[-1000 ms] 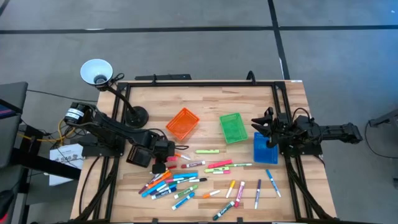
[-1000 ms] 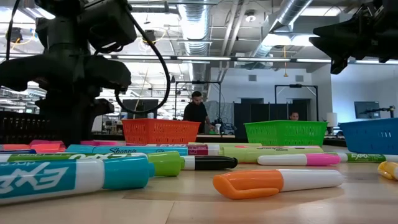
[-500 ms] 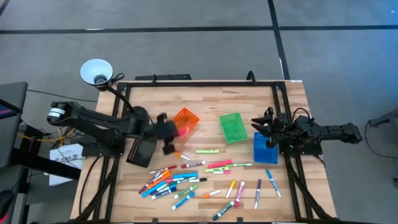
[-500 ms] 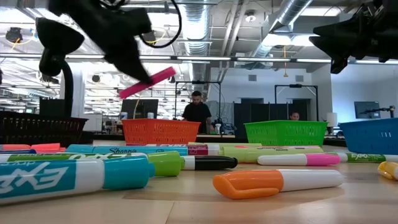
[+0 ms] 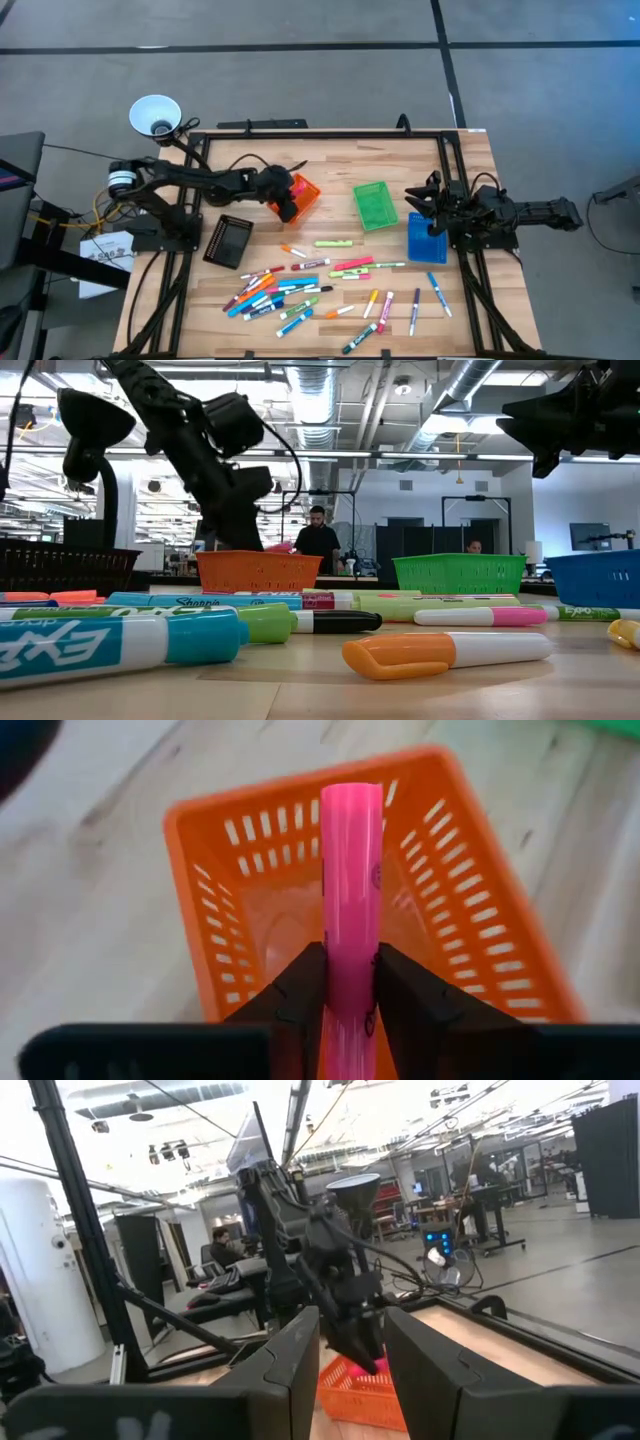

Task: Pick & Place Markers
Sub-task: Put the left pink highlighter pen into the orange bin, then put the top light green highlighter pen into the orange bin

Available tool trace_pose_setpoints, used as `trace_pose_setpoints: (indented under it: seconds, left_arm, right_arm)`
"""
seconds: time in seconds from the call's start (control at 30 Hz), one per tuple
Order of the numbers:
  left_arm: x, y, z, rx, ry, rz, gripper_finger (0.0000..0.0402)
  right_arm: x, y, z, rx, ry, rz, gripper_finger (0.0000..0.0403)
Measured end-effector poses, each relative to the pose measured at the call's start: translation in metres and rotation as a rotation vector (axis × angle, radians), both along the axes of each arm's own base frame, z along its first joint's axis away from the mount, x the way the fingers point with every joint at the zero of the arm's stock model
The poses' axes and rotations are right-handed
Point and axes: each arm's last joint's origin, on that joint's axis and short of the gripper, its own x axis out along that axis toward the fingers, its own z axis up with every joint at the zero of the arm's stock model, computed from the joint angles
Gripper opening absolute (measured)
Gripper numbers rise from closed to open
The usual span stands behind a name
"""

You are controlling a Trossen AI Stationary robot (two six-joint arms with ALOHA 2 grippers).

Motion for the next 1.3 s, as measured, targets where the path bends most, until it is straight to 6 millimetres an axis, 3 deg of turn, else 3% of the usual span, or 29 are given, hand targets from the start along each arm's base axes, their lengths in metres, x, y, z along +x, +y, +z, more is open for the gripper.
trace_pose_setpoints:
  seconds: [0.2,0.33,0.53,0.73,0.97,1.3]
  left_arm:
    - [0.001,0.000,-0.003,-0.001,0.010,-0.003,0.0110]
    - [0.000,-0.001,0.007,0.010,-0.032,-0.006,0.0126]
    - [-0.005,-0.007,0.042,0.062,-0.193,-0.041,0.0132]
    - [-0.009,-0.029,0.085,0.174,-0.422,-0.174,0.0122]
    - [-0.007,-0.053,0.093,0.192,-0.480,-0.278,0.0112]
    - [-0.006,-0.059,0.090,0.186,-0.470,-0.300,0.0111]
  right_arm:
    - [0.000,0.000,0.000,0.000,0.000,0.000,0.0107]
    - [0.000,0.000,0.000,0.002,0.000,0.001,0.0107]
    - [0.003,0.001,0.001,0.030,-0.011,0.029,0.0107]
    - [0.018,0.007,0.005,0.027,-0.008,0.086,0.0107]
    - [0.062,0.019,0.019,0.013,0.214,0.126,0.0107]
    - [0.149,0.027,0.001,-0.052,0.533,0.114,0.0107]
